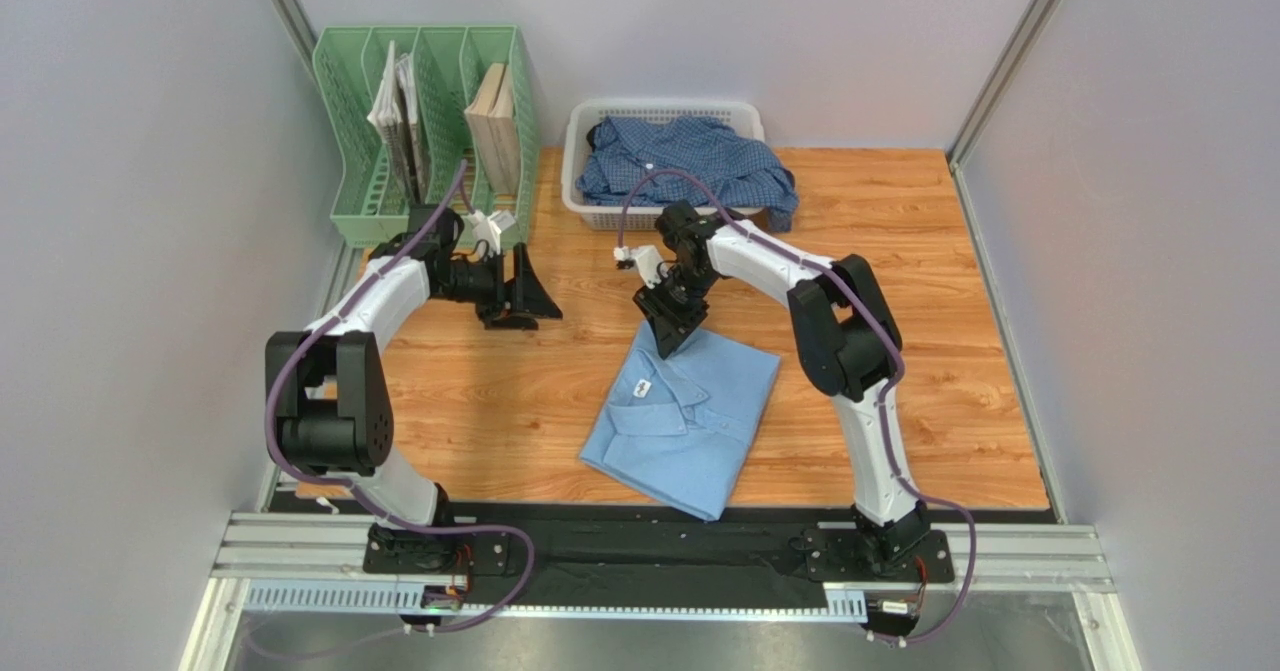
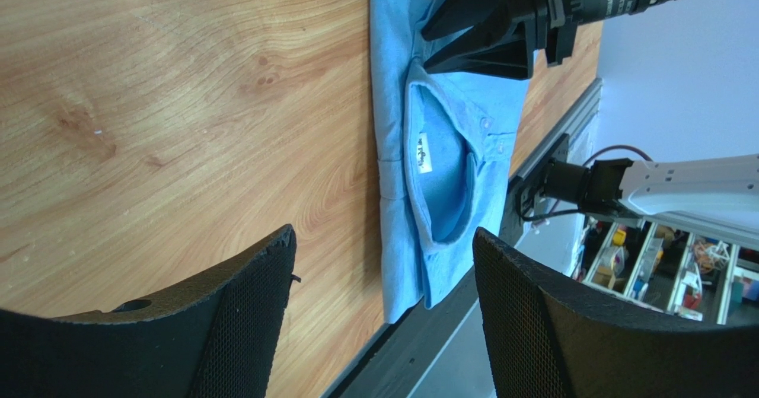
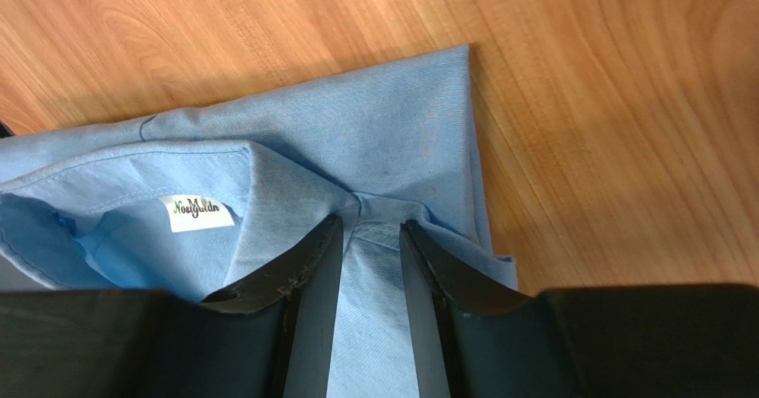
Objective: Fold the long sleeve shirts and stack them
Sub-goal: Fold the shirt
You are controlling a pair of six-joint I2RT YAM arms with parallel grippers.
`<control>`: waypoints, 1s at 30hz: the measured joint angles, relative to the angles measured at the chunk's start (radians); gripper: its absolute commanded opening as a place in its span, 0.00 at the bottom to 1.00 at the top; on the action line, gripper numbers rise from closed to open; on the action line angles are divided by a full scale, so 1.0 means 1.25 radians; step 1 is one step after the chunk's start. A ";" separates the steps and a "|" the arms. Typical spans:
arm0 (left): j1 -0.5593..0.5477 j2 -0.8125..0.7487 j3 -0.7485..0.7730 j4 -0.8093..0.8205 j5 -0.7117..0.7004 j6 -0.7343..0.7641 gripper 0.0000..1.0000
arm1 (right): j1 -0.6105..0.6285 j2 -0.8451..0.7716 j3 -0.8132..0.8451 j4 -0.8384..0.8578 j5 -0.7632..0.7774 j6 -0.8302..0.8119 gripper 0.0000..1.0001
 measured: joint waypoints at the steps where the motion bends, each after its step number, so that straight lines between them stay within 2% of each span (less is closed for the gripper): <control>1: 0.000 0.000 0.000 -0.003 -0.002 0.003 0.77 | -0.006 -0.004 -0.007 0.004 0.000 0.005 0.37; 5: 0.000 0.000 0.000 -0.007 -0.003 0.007 0.74 | -0.058 -0.051 -0.097 0.034 -0.016 0.061 0.38; 9: 0.000 0.004 0.000 0.005 0.007 0.003 0.62 | -0.207 -0.148 -0.272 0.027 -0.034 0.154 0.44; 12: -0.014 0.029 0.009 0.000 0.018 0.013 0.61 | -0.292 -0.215 -0.386 0.016 -0.064 0.193 0.50; 16: -0.087 0.092 0.070 -0.054 0.016 0.067 0.61 | -0.273 -0.294 -0.470 -0.016 -0.110 0.187 0.53; 23: -0.247 0.173 0.114 -0.150 0.026 0.194 0.57 | -0.254 -0.457 -0.469 -0.005 -0.072 0.047 0.53; 27: -0.306 0.253 0.119 -0.195 0.025 0.242 0.53 | -0.258 -0.443 -0.466 0.018 -0.043 -0.012 0.48; 30: -0.334 0.290 0.120 -0.215 0.023 0.264 0.54 | -0.258 -0.395 -0.446 0.030 -0.039 -0.028 0.47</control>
